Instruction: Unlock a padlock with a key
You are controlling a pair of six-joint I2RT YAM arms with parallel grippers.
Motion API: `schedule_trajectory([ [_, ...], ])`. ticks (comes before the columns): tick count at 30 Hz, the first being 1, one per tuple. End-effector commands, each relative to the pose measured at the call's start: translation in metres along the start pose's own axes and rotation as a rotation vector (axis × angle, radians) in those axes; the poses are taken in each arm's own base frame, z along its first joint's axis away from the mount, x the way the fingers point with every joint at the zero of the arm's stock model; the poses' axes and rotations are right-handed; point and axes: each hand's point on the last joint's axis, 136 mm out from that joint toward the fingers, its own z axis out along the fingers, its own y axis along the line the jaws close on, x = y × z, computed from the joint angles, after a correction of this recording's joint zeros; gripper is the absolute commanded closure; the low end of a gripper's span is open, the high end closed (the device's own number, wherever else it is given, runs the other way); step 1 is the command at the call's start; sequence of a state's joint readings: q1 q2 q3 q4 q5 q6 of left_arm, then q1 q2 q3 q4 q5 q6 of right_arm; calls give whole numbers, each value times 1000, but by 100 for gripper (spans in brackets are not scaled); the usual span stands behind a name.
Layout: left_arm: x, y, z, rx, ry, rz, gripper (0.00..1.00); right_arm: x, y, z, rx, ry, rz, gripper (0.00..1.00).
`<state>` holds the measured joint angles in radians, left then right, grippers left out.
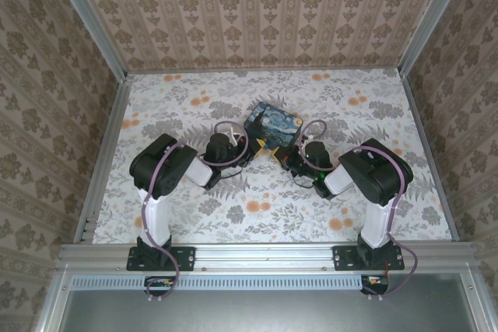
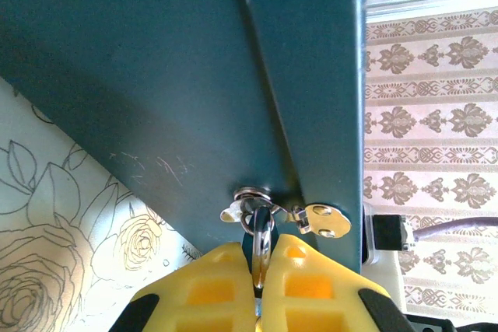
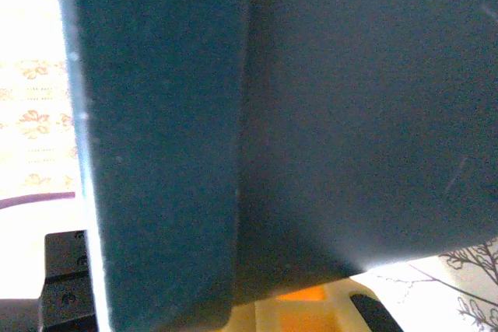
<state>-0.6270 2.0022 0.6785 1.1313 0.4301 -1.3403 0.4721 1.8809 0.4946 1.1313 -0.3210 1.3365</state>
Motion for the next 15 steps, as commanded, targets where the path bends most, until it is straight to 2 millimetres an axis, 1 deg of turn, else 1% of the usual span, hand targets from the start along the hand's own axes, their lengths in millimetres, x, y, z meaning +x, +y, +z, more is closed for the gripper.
schedule_trajectory([
  [1, 0, -11, 1, 53, -8, 21, 100, -3, 1, 6, 4, -10, -3, 100],
  [15, 3, -12, 1, 57, -5, 22, 100, -11, 6, 9, -3, -36, -7, 100],
])
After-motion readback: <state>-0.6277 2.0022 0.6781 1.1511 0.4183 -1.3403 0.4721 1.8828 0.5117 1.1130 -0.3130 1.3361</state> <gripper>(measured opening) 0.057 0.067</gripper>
